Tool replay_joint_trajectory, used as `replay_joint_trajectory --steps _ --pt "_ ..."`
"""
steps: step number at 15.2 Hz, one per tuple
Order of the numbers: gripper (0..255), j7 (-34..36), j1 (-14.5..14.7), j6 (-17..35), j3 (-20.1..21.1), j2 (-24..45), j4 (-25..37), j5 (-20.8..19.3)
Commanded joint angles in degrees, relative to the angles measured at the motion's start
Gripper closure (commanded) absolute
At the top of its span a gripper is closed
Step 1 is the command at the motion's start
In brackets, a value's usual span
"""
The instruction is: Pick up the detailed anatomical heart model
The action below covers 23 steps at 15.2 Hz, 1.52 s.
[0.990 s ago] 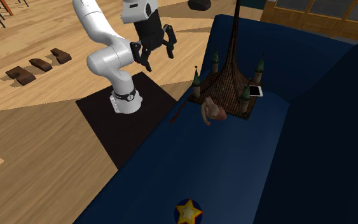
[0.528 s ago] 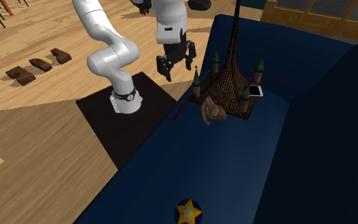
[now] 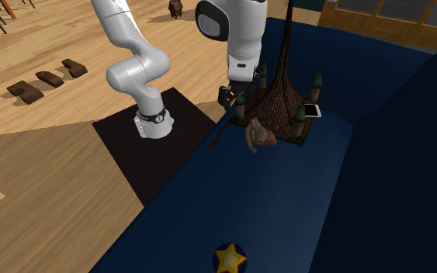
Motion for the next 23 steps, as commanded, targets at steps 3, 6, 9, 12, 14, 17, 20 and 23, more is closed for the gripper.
replay_joint_trajectory --steps 3,6,9,12,14,17,20,23 --pt "0 5.3 0.6 2.8 3.6 8.2 1.9 -0.5" --pt "0 9.3 1.1 4.4 5.8 14.9 4.2 -1.6" --pt "0 13.4 2.0 5.8 7.5 21.9 7.0 -3.1" --pt "0 15.8 2.7 7.2 8.1 26.6 8.4 -4.3" --pt "0 15.9 2.8 8.7 8.1 27.5 7.8 -4.7" --pt "0 16.2 2.9 10.9 8.1 29.0 7.0 -5.2" --pt "0 16.3 3.0 12.1 8.0 29.9 6.6 -5.5" --pt "255 16.3 3.0 12.2 8.0 29.8 6.5 -5.5"
